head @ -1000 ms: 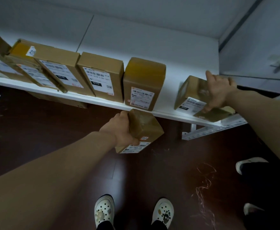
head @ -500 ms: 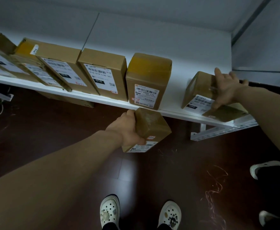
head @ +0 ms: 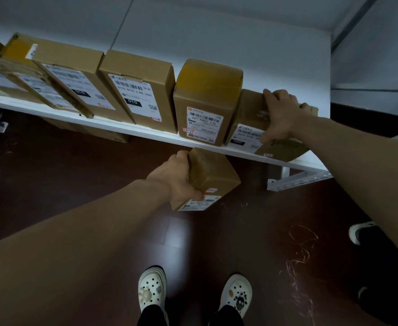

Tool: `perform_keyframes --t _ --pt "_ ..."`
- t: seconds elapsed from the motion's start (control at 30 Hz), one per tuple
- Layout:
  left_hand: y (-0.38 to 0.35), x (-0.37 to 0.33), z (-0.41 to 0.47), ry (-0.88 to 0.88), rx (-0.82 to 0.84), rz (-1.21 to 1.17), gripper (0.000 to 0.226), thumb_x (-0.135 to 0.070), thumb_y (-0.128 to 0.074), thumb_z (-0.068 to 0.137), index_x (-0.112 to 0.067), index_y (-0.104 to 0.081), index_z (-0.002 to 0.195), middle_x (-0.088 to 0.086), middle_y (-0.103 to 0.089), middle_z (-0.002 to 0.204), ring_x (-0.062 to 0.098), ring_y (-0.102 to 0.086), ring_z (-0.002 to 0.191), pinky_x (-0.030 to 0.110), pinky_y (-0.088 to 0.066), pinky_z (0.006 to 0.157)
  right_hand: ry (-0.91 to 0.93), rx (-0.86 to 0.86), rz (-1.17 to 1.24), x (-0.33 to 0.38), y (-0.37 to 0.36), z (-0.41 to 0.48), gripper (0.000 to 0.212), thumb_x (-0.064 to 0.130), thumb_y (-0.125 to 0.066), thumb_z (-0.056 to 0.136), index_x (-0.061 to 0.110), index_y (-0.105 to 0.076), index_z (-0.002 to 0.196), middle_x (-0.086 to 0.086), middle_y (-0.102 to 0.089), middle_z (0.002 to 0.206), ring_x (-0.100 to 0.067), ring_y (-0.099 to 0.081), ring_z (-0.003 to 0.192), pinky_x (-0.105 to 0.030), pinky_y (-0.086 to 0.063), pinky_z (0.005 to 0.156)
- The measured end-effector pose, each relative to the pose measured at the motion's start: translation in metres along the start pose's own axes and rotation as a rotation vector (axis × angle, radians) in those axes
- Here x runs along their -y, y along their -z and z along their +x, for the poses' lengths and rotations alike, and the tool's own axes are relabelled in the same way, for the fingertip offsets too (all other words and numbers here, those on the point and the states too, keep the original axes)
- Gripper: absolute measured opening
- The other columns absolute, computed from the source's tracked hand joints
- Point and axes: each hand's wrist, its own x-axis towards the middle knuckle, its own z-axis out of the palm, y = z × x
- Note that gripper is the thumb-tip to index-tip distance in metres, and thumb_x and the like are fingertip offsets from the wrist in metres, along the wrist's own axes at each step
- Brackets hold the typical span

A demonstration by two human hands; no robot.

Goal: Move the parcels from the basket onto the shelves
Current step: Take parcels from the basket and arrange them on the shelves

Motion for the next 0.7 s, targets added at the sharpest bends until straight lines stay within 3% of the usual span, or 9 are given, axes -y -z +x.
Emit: perform_keyframes --t 0.37,0.5,0.57,0.63,0.7 --pt "-0.004 -0.002 0.003 -0.01 0.015 -0.057 0.106 -0.036 -0.089 0.055 -0.019 -0.028 0.139 -0.002 -0.047 0.13 0.019 -0.051 0.118 0.039 -0.045 0.101 0.012 -0.019 0.03 0.004 -0.005 0.008 0.122 0.035 -0.084 0.064 0.015 -0.003 0.152 -0.012 -0.016 0.152 -0.032 -0.014 0.142 -0.06 -0.01 0.115" --pt "-0.004 -0.011 0.001 -0.021 0.034 -0.061 0.106 -0.035 -0.089 0.056 -0.02 -0.027 0.141 -0.002 -0.047 0.131 0.018 -0.05 0.12 0.038 -0.044 0.102 0.06 -0.026 0.011 0.0 -0.005 0.003 0.123 0.042 -0.081 0.066 0.016 0.002 0.153 -0.013 -0.004 0.158 -0.03 0.004 0.147 -0.055 0.004 0.115" --pt "-0.004 -0.019 -0.001 -0.031 0.053 -0.064 0.104 -0.033 -0.089 0.058 -0.02 -0.027 0.14 -0.003 -0.048 0.129 0.018 -0.05 0.119 0.037 -0.045 0.102 0.128 -0.137 0.081 -0.002 0.0 -0.015 0.11 0.05 -0.071 0.068 0.015 -0.01 0.153 -0.013 -0.009 0.158 -0.031 -0.002 0.146 -0.051 -0.004 0.116" --pt "-0.006 -0.032 -0.004 -0.06 0.074 -0.08 0.101 -0.031 -0.089 0.058 -0.02 -0.029 0.138 -0.004 -0.05 0.127 0.017 -0.051 0.119 0.036 -0.045 0.102 0.239 -0.219 0.31 -0.006 0.004 -0.043 0.093 0.047 -0.064 0.068 0.013 -0.029 0.147 -0.014 -0.028 0.149 -0.03 -0.025 0.138 -0.047 -0.025 0.114" --pt "-0.008 -0.049 -0.007 -0.101 0.094 -0.092 0.097 -0.029 -0.088 0.06 -0.019 -0.03 0.137 -0.006 -0.051 0.127 0.016 -0.05 0.119 0.032 -0.042 0.103 0.286 -0.045 0.568 -0.012 0.005 -0.077 0.083 0.044 -0.075 0.076 0.017 -0.036 0.144 -0.006 -0.038 0.142 -0.019 -0.037 0.13 -0.041 -0.036 0.109"
